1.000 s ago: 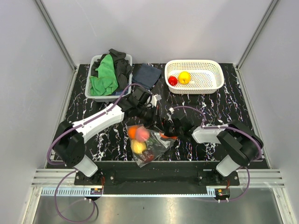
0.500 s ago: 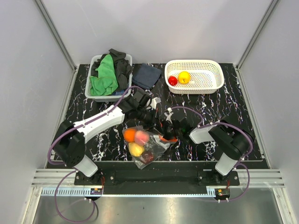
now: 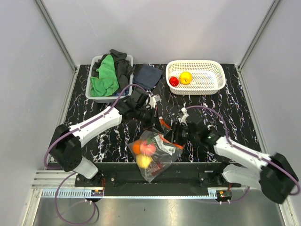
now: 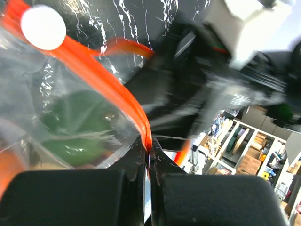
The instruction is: Open the zip-top bag and remove the fake food
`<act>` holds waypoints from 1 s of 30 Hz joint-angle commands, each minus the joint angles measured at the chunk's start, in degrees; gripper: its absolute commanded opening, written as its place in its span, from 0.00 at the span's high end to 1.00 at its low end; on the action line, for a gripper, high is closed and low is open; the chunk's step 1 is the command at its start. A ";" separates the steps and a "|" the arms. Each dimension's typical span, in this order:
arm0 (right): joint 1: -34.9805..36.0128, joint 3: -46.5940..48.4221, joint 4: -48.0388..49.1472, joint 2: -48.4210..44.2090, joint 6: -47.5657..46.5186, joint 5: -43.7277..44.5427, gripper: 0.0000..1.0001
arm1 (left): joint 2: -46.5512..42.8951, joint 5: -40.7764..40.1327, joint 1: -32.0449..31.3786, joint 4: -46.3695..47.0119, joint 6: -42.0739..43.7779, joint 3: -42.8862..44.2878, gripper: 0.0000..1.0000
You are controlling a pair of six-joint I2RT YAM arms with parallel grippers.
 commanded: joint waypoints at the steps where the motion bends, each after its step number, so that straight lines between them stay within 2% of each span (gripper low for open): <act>1: 0.36 4.40 -18.14 -11.21 -2.34 5.20 1.00 | -3.13 -0.97 1.72 2.30 2.84 -0.49 1.00; 6: 0.28 11.33 -27.66 -16.84 -3.39 9.69 1.00 | -4.10 -1.15 1.99 2.22 3.28 -1.28 1.00; 11: 0.36 17.32 -34.62 -17.29 -5.59 12.68 1.00 | -4.89 -1.23 2.08 2.39 3.46 -2.07 1.00; 17: 0.36 24.69 -36.37 -12.48 -8.57 15.32 1.00 | -6.12 -0.53 1.99 3.45 3.37 -3.83 1.00; 23: -0.34 35.34 -44.89 -8.51 -12.09 27.95 1.00 | -7.79 -1.15 2.08 3.71 3.89 -5.85 1.00; 26: -4.54 40.17 -45.43 -5.35 -15.78 29.38 1.00 | -8.84 -0.80 2.08 3.89 3.98 -7.26 1.00; 30: -15.35 46.15 -45.00 1.76 -19.82 27.28 1.00 | -10.51 -0.36 2.08 3.97 4.60 -8.93 1.00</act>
